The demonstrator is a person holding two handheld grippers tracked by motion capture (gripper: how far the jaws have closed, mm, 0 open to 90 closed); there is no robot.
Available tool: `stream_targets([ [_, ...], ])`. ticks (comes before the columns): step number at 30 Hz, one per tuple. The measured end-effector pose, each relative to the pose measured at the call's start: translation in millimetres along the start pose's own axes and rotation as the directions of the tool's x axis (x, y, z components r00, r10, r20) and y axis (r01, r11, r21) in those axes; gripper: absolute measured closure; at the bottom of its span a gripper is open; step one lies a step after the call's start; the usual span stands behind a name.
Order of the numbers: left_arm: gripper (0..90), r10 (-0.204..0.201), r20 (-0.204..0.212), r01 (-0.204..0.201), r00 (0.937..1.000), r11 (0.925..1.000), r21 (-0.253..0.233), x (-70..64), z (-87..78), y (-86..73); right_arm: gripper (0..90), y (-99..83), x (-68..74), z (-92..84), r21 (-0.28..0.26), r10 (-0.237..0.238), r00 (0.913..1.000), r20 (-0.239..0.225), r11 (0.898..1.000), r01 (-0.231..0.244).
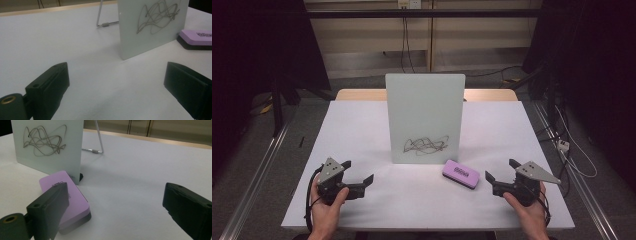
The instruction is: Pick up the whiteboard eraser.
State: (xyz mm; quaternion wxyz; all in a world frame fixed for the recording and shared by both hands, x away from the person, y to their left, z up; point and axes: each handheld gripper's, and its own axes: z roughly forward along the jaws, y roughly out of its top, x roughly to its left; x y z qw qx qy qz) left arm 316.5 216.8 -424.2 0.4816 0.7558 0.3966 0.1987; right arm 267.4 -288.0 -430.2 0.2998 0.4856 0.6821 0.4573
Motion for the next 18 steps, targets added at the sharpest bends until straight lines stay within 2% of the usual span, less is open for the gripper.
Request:
stream_targets([
  [6,6.1,-0.008,-0.009,0.008,0.9999,0.9999,0.013,1.4,0.4,-0.6,6.6,-0.1,-0.8,0.5,0.008,0.003,0.9999,-0.013,1.0,-0.002],
  [7,5.9,-0.01,-0.007,0.01,0.9999,0.9998,0.015,1.8,0.5,-0.6,7.0,-0.3,-0.5,0.4,0.021,0.005,0.9991,-0.041,1.0,-0.004],
  [10,5.9,-0.013,-0.016,0.013,0.9998,0.9998,0.017,2.8,1.1,-1.1,5.7,0.2,0.1,0.8,0.03,0.001,0.9984,-0.057,1.0,0.001],
  [12,5.9,-0.016,-0.022,0.017,0.9996,0.9996,0.023,3.7,1.2,-1.6,5.1,0.7,0.6,1.1,0.058,-0.012,0.9975,-0.069,0.998,0.016],
  [14,5.9,-0.021,-0.023,0.022,0.9995,0.9995,0.024,4.6,1.0,-1.9,5.1,1.3,1.4,1.9,0.06,-0.003,0.9964,-0.085,0.998,0.008],
  [18,5.9,-0.022,-0.027,0.022,0.9994,0.9994,0.025,5.2,0.9,-1.8,5.7,2.2,4.0,2.6,0.058,-0.018,0.9954,-0.094,0.998,0.024],
])
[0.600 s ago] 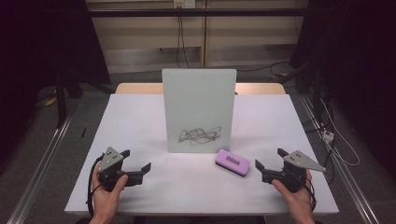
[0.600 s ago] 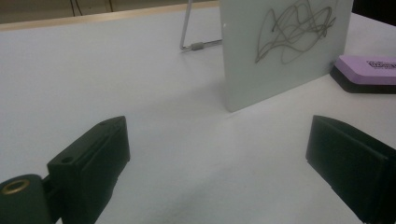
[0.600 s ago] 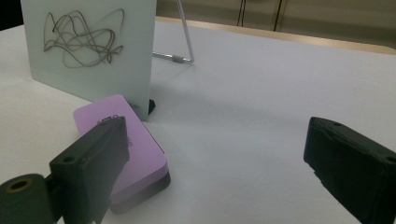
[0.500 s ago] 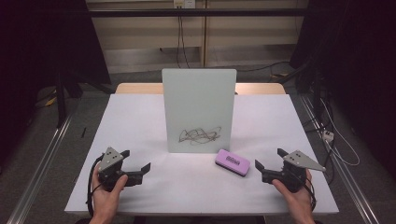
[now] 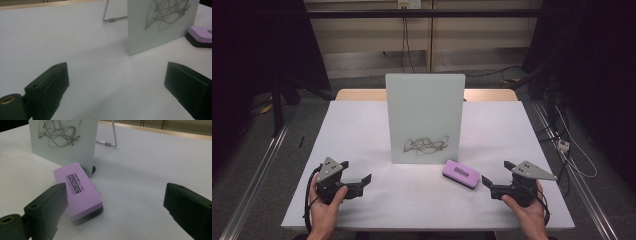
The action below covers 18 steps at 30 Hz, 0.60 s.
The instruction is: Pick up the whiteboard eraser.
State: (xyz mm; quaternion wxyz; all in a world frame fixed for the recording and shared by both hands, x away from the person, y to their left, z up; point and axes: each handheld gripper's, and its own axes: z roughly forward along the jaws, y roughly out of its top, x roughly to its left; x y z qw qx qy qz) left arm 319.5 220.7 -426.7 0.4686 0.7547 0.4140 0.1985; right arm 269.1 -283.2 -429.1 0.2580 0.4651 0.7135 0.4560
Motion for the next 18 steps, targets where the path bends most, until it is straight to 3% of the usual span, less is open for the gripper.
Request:
stream_targets([
  [4,6.1,0.009,0.012,-0.009,0.9999,0.9999,0.011,-0.4,0.6,0.0,9.3,1.0,4.9,5.6,0.022,-0.023,0.9997,-0.008,0.999,0.023],
  [7,6.1,0.01,0.014,-0.01,0.9999,0.9999,0.011,-1.3,-0.2,-0.4,8.5,5.0,8.8,11.3,0.046,-0.011,0.9982,-0.059,0.999,0.014],
  [12,6.1,0.009,0.007,-0.009,0.9999,0.9999,0.007,-0.3,-0.3,-0.3,11.5,11.6,13.9,12.9,0.053,-0.028,0.9961,-0.083,0.998,0.032],
  [14,6.1,0.01,0.006,-0.01,0.9999,0.9999,0.008,-0.4,0.0,-0.1,17.7,16.6,16.2,16.8,0.081,-0.028,0.9879,-0.152,0.996,0.041],
  [18,6.1,0.019,0.013,-0.02,0.9997,0.9997,0.012,-2.4,-0.5,-1.0,14.3,22.4,20.8,22.2,0.115,-0.026,0.9844,-0.174,0.992,0.047],
])
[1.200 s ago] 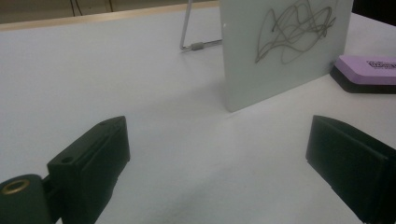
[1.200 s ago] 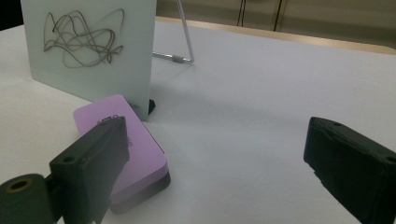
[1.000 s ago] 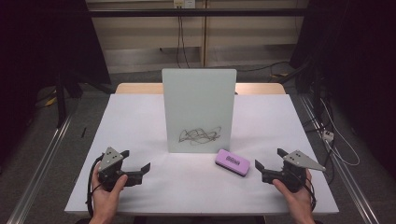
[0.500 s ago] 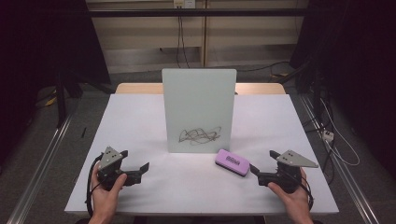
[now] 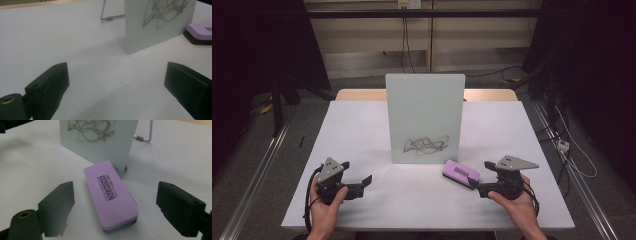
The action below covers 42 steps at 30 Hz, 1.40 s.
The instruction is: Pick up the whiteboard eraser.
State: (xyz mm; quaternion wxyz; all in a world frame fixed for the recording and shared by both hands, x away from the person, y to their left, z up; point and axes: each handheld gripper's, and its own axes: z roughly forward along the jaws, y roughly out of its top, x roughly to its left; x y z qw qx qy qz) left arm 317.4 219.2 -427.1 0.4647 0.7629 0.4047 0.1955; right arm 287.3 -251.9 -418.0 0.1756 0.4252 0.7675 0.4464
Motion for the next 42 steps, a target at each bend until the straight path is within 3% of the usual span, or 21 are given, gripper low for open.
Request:
stream_targets([
  [3,6.1,0.009,0.008,-0.009,0.9999,1.0,-0.002,-0.8,-0.9,0.2,14.5,11.7,4.4,4.7,0.012,-0.035,0.9994,-0.007,0.999,0.035],
  [4,6.1,0.011,0.008,-0.011,0.9999,0.9999,-0.002,-0.7,-0.9,0.4,13.9,22.4,6.7,9.1,0.037,-0.069,0.9975,-0.015,0.997,0.07],
  [11,6.0,0.014,0.017,-0.014,0.9997,0.9999,-0.001,-0.1,0.2,1.0,12.2,46.3,3.1,27.1,0.095,-0.105,0.9938,-0.036,0.99,0.108],
  [14,6.0,0.013,0.02,-0.013,0.9997,0.9999,-0.001,-0.8,0.7,0.7,11.3,47.1,1.1,42.8,0.142,-0.121,0.9918,-0.041,0.982,0.126],
  [19,6.0,0.016,0.021,-0.016,0.9997,0.9999,0.001,-0.7,1.3,0.5,10.9,49.1,-2.3,50.1,0.18,-0.124,0.9912,-0.048,0.975,0.13],
  [24,5.9,0.016,0.032,-0.016,0.9994,0.9998,0.006,1.1,0.4,0.2,13.7,46.1,-4.1,49.6,0.174,-0.128,0.9912,-0.033,0.976,0.132],
  [25,5.9,0.009,0.033,-0.009,0.9994,0.9999,0.009,1.0,0.4,-0.2,13.4,45.1,-4.1,50.6,0.202,-0.138,0.9897,-0.039,0.969,0.143],
  [28,5.9,0.01,0.028,-0.01,0.9996,0.9999,0.012,1.9,-0.6,-1.1,15.0,43.0,-4.6,52.5,0.23,-0.137,0.989,-0.054,0.962,0.146],
  [29,5.9,0.01,0.026,-0.01,0.9996,0.9999,0.013,1.8,-0.9,-1.3,17.8,42.8,-2.3,54.1,0.251,-0.148,0.9863,-0.072,0.954,0.162],
  [34,5.9,0.007,0.026,-0.007,0.9996,0.9998,0.021,1.4,-1.5,-2.4,20.3,43.8,1.4,56.7,0.276,-0.184,0.9793,-0.085,0.94,0.2],
  [40,5.7,0.029,0.047,-0.031,0.9985,0.9992,0.025,-0.9,0.9,-1.6,26.3,43.5,3.3,57.6,0.351,-0.225,0.9672,-0.118,0.902,0.253],
  [42,5.7,0.025,0.05,-0.026,0.9985,0.9993,0.027,-1.5,1.9,-1.9,26.4,43.2,3.2,58.4,0.352,-0.226,0.9674,-0.115,0.901,0.252],
])
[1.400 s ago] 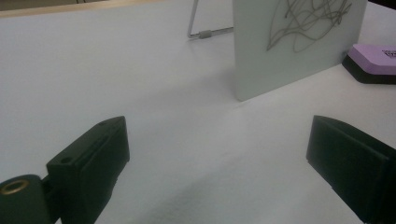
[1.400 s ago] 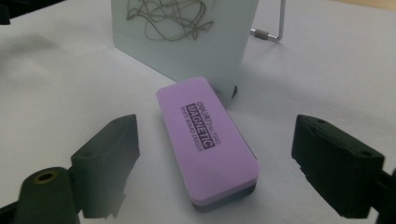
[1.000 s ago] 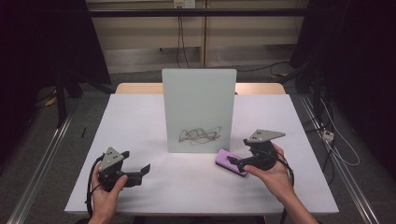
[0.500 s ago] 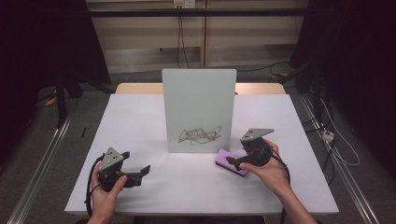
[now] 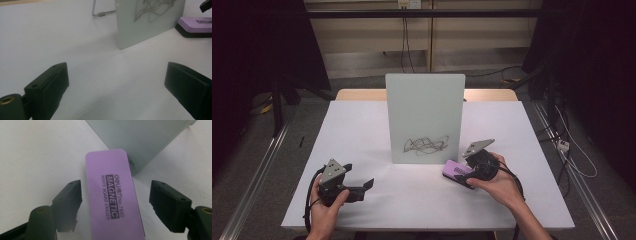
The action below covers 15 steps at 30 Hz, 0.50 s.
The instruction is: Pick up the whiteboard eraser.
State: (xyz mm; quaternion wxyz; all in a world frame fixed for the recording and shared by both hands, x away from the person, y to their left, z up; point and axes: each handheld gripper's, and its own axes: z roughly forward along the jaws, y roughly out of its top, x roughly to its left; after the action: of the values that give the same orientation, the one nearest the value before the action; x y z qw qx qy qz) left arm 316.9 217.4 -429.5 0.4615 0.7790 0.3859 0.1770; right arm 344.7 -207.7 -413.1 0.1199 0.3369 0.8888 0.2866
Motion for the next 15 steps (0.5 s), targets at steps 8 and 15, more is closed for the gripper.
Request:
stream_targets([
  [8,5.7,0.002,0.001,-0.002,1.0,0.9999,0.015,0.2,0.7,-0.6,32.2,1.9,-1.6,8.8,0.081,-0.038,0.9981,-0.047,0.996,0.042],
  [15,5.7,0.005,0.004,-0.005,1.0,0.9997,0.023,-1.0,2.9,-0.7,37.2,3.8,-0.8,12.0,0.103,-0.072,0.9969,-0.032,0.992,0.075],
])
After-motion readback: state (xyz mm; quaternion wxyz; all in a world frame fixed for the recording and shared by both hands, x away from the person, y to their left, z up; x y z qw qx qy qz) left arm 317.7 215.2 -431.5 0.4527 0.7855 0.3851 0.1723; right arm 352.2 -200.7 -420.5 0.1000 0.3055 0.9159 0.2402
